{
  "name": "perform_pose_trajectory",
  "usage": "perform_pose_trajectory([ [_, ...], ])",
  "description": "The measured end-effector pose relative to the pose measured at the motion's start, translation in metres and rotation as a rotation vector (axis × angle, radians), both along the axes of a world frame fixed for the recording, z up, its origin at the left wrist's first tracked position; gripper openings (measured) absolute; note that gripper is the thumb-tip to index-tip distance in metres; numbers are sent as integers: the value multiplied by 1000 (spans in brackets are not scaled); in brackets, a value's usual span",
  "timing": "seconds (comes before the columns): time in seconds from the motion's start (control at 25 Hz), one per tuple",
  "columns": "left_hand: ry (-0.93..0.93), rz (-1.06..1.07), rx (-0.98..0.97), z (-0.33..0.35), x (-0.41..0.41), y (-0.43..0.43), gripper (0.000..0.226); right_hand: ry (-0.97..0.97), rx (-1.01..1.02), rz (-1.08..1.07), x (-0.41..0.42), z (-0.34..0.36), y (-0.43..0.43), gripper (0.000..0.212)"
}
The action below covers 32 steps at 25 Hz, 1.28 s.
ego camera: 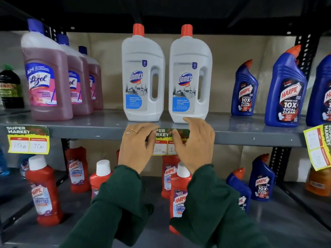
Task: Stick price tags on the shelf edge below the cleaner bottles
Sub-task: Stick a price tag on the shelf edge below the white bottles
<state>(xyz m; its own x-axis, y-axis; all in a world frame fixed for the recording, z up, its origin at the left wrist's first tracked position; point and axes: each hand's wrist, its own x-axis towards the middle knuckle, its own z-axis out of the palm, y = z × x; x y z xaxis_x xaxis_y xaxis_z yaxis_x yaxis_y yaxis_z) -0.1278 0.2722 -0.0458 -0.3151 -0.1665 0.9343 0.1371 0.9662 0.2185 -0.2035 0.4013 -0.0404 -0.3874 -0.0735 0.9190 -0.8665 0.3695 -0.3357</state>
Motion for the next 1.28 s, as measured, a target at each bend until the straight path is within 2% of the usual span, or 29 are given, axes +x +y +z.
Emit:
perform_pose_trajectory([
  [0.08, 26, -11, 45, -1, -3, 4, 29, -16, -7, -64, 3, 0, -6, 49],
  [0.24, 60, 102, 105, 0, -13, 16, 34, -130, -113, -12, 7, 2, -9, 59],
  [0.36, 85, 129, 119, 1, -15, 16, 30, -109, -125, 33, 5, 1, -7, 51],
  [0.56, 50, 59, 178, 8, -7, 13, 6, -96, -105, 91, 1, -1, 1, 26],
  [0.76, -21, -63, 166, 13, -3, -2, 8, -135, -82, 125, 5, 1, 5, 15],
  [1.0, -29, -54, 162, 13, -3, -3, 9, -118, -58, 99, 9, 1, 7, 12],
  [1.16, -18, -26, 140, 12, -3, -3, 11, -115, -32, 81, 7, 0, 7, 25],
  [1.28, -14, -42, 88, 10, 1, -1, 12, -115, -23, 61, 7, -2, 6, 23],
])
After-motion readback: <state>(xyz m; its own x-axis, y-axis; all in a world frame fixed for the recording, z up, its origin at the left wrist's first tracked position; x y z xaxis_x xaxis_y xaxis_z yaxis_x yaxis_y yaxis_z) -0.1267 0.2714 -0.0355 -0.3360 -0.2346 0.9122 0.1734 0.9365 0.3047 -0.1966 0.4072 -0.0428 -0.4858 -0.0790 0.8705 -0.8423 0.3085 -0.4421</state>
